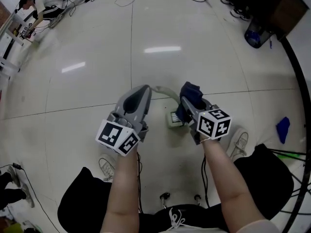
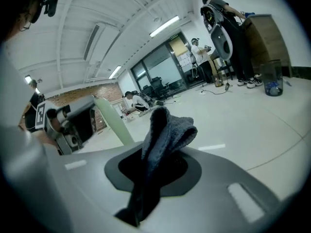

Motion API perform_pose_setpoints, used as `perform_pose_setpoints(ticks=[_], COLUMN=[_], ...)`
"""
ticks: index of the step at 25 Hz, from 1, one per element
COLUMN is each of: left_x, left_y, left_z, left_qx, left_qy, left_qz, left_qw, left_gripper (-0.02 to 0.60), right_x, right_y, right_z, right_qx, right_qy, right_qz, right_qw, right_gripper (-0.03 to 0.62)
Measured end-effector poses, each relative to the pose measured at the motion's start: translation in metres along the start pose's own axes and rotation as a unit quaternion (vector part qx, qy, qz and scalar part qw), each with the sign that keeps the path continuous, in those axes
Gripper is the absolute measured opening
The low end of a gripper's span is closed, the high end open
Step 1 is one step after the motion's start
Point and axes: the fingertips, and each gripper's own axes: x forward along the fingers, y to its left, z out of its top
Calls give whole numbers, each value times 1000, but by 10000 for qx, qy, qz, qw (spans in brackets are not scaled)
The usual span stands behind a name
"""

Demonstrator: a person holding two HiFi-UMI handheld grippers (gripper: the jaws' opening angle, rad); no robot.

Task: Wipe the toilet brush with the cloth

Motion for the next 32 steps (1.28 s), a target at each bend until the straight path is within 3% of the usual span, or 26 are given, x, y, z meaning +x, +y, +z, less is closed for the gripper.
perform_pose_setpoints(ticks=[7,15,18,21,23,25,27,29,30,32], left_x=[-2,-3,-4,-3,3,12,20,26,27,26], left_y=[-1,-3,-2,2,0,-4,-6,-7,-8,-9], left_z=[1,0,0,11,23,31,31,25,21,13], left_qx=[58,13,102,239,321,340,204,42,15,-30], left_qy=[-4,78,153,72,-1,-12,109,221,278,388], left_qz=[41,-32,-4,119,68,-60,-187,-241,-235,-201], left_qw=[10000,10000,9998,9996,9995,9994,9996,9995,9993,9990], left_gripper=[6,6,6,6,6,6,6,6,6,6], right_x=[15,26,17,-1,-16,-34,-51,-59,-58,-43], right_y=[-38,-59,-65,-57,-33,17,78,128,145,158], right_z=[-68,-115,-114,-73,-25,24,54,62,58,44], right_qx=[719,1574,1953,1773,1366,680,-59,-574,-800,-1234], right_qy=[323,612,472,-127,-763,-1250,-1330,-1004,-738,-141], right_qz=[-204,-269,-494,-498,29,1100,2329,3145,3295,2999], right_qw=[9967,9853,9784,9828,9877,9837,9634,9422,9379,9459], right_gripper=[66,66,66,66,66,66,66,66,66,66])
